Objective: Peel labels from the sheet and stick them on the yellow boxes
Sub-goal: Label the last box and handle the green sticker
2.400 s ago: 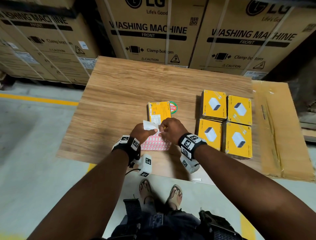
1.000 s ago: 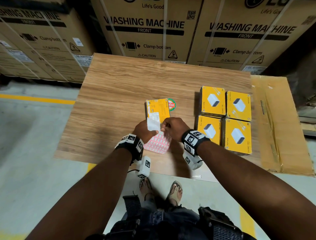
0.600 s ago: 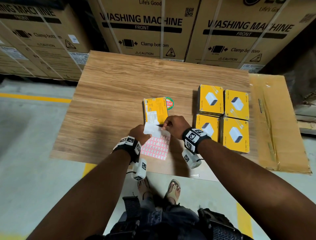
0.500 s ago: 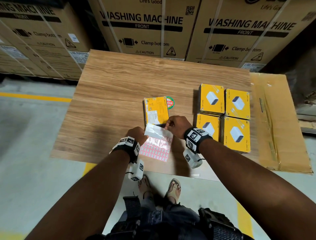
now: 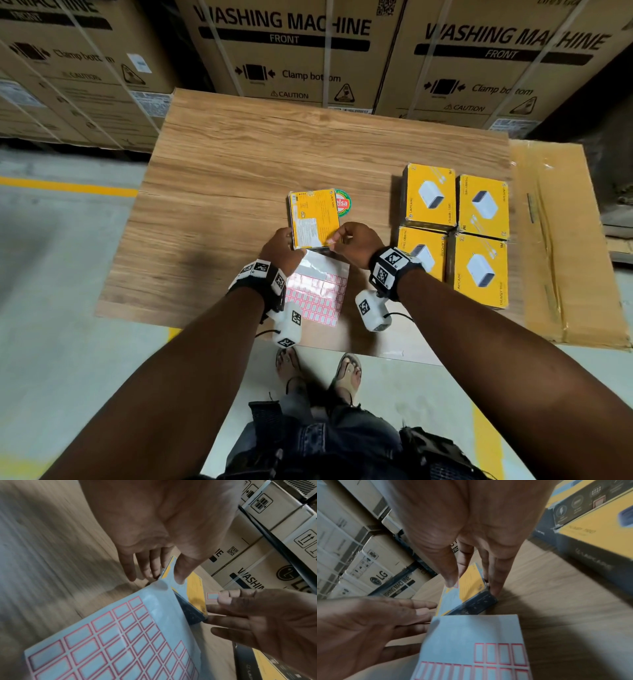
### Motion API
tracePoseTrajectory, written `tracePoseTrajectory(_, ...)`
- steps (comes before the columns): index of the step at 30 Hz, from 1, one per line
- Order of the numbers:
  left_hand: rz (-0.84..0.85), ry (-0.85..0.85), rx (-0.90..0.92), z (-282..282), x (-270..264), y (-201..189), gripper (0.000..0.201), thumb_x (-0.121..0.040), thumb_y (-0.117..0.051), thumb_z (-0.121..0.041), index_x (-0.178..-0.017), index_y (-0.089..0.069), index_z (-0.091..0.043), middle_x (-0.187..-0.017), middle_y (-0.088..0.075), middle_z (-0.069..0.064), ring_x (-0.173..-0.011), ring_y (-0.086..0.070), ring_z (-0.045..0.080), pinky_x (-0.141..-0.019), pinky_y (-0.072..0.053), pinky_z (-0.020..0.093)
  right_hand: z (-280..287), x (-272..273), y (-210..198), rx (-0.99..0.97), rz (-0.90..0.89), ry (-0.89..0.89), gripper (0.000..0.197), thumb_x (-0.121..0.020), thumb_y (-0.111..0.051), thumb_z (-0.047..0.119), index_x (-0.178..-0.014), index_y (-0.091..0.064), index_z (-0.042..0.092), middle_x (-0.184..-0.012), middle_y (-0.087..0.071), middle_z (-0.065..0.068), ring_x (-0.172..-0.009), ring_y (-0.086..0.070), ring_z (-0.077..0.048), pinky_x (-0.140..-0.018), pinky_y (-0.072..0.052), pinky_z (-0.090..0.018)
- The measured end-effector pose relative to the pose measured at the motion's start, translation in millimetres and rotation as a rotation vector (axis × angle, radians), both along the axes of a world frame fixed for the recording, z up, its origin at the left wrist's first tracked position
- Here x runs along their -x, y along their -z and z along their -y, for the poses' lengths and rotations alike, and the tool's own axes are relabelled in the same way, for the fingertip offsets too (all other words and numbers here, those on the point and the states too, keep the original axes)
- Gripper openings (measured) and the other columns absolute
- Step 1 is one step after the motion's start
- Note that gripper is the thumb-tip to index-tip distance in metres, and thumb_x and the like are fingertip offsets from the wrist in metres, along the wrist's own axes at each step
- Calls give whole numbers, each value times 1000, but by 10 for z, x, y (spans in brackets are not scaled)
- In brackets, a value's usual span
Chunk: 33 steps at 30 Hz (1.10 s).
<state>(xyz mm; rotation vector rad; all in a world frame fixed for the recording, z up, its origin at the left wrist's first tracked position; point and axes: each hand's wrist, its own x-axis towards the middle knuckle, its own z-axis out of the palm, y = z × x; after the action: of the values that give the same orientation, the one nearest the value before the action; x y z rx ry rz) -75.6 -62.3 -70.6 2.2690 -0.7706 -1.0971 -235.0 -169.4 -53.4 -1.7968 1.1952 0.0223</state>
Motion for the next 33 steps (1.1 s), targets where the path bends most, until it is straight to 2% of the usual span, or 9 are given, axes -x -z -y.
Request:
tracePoseTrajectory(2, 6, -9, 34, 38, 3, -4, 64, -76, -76, -20, -134, -49, -14, -128, -64, 6, -115, -62, 24, -99, -50, 41, 18, -48, -19, -12, 25, 38, 19, -79, -77, 21, -74, -59, 30, -104, -71, 3, -98, -63, -17, -89, -51, -34)
tracePoseTrajectory(6, 127, 17, 106, 87, -98, 140, 87, -52, -75, -48, -133, -47, -30, -122, -62, 11, -108, -64, 25, -92, -54, 42, 58, -112, -102, -30, 121, 113, 14, -79, -77, 18, -88, -69, 24, -107, -70, 6, -100, -62, -13, -80, -46, -22)
tracePoseTrajectory(9, 189, 17, 124, 147, -61, -119, 68, -66, -84, -26, -128, -58, -28, -125, -50, 14, -108, -58, 24, -95, -47, 28, 115, -172, -229, -20, 157, 123, 17, -79, -77, 17, -94, -70, 21, -110, -68, 5, -101, -60, -11, -75, -40, -17)
tracePoseTrajectory(13, 170, -69, 259, 183, -96, -310, 48, -70, -84, -21, -114, -67, -28, -117, -42, 3, -97, -56, 14, -90, -45, 20, 212, -228, -416, 13, 185, 87, 20, -78, -79, 17, -78, -64, 30, -110, -70, 2, -105, -60, -16, -92, -45, -27)
tracePoseTrajectory(15, 166, -57, 286, 198, -105, -400, 38, -73, -82, -21, -108, -68, -27, -114, -47, 1, -94, -52, 9, -86, -43, 16, 245, -251, -474, 18, 198, 64, 23, -77, -79, 18, -74, -61, 32, -107, -71, 1, -103, -63, -17, -93, -47, -31)
tracePoseTrajectory(19, 24, -66, 381, 218, -89, -572, 17, -85, -69, -7, -99, -70, -17, -110, -67, 13, -70, -70, 25, -59, -58, 24, 245, -274, -579, -25, 214, 45, 16, -78, -76, 19, -74, -63, 27, -90, -71, 2, -84, -65, -19, -78, -55, -40)
tracePoseTrajectory(22, 7, -72, 372, 222, -69, -677, 19, -90, -61, -6, -102, -71, -17, -103, -71, 8, -65, -72, 24, -63, -60, 26, 224, -262, -680, 48, 198, -12, 11, -83, -71, 18, -76, -65, 24, -86, -71, 3, -82, -65, -15, -74, -54, -30)
tracePoseTrajectory(26, 43, -96, 369, 244, -34, -751, 20, -91, -59, -5, -99, -73, -17, -104, -68, 2, -62, -71, 24, -64, -61, 29, 242, -252, -787, 160, 156, -72, 8, -88, -64, 16, -86, -71, 15, -89, -72, 4, -83, -60, -9, -64, -39, -13)
tracePoseTrajectory(33, 67, 1, 283, 285, 45, -795, 19, -91, -65, -13, -107, -74, -19, -99, -70, -4, -58, -71, 14, -62, -56, 18, 272, -297, -942, 127, 52, -229, 11, -90, -62, 14, -91, -72, 9, -85, -66, 2, -79, -57, -10, -63, -40, -22)
